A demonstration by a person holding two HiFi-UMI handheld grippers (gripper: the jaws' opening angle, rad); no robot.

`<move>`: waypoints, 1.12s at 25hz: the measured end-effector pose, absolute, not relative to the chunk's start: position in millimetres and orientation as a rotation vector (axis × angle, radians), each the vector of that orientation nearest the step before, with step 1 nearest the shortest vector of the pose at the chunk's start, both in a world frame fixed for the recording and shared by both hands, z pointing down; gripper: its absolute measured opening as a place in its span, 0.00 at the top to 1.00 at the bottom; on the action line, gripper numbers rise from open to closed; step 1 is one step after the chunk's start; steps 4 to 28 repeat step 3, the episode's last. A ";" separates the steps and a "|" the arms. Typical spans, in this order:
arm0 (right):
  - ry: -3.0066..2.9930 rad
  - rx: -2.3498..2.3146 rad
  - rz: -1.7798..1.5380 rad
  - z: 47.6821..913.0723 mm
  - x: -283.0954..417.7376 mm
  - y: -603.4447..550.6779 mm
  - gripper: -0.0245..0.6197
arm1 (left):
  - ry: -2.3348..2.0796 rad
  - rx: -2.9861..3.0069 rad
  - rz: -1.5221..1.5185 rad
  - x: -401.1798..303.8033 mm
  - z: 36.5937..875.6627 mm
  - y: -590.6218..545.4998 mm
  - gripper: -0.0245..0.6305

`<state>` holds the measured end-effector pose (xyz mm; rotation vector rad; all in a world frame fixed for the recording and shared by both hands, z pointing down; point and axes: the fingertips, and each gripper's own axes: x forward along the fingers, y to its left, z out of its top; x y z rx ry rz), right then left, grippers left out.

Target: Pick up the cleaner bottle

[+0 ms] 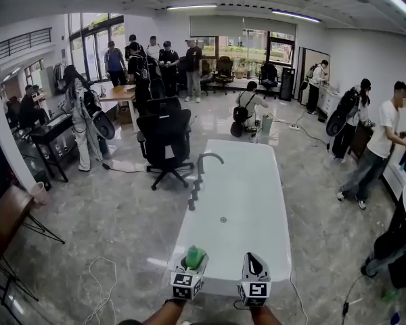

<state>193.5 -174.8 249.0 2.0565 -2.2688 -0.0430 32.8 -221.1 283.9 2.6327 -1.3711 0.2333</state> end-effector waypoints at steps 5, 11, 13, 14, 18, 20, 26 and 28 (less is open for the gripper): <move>-2.278 2.068 -0.047 248.0 198.6 -180.4 0.94 | -1.374 2.636 0.214 36.2 282.9 -225.3 0.68; -2.278 2.068 -0.047 248.0 198.6 -180.4 0.94 | -1.374 2.636 0.214 36.2 282.9 -225.3 0.68; -2.278 2.068 -0.047 248.0 198.6 -180.4 0.94 | -1.374 2.636 0.214 36.2 282.9 -225.3 0.68; -2.278 2.068 -0.047 248.0 198.6 -180.4 0.94 | -1.374 2.636 0.214 36.2 282.9 -225.3 0.68; -2.278 2.068 -0.047 248.0 198.6 -180.4 0.94 | -1.374 2.636 0.214 36.2 282.9 -225.3 0.68; -2.278 2.068 -0.047 248.0 198.6 -180.4 0.94 | -1.374 2.636 0.214 36.2 282.9 -225.3 0.68; -2.278 2.068 -0.047 248.0 198.6 -180.4 0.94 | -1.374 2.636 0.214 36.2 282.9 -225.3 0.68; -2.278 2.068 -0.047 248.0 198.6 -180.4 0.94 | -1.374 2.636 0.214 36.2 282.9 -225.3 0.68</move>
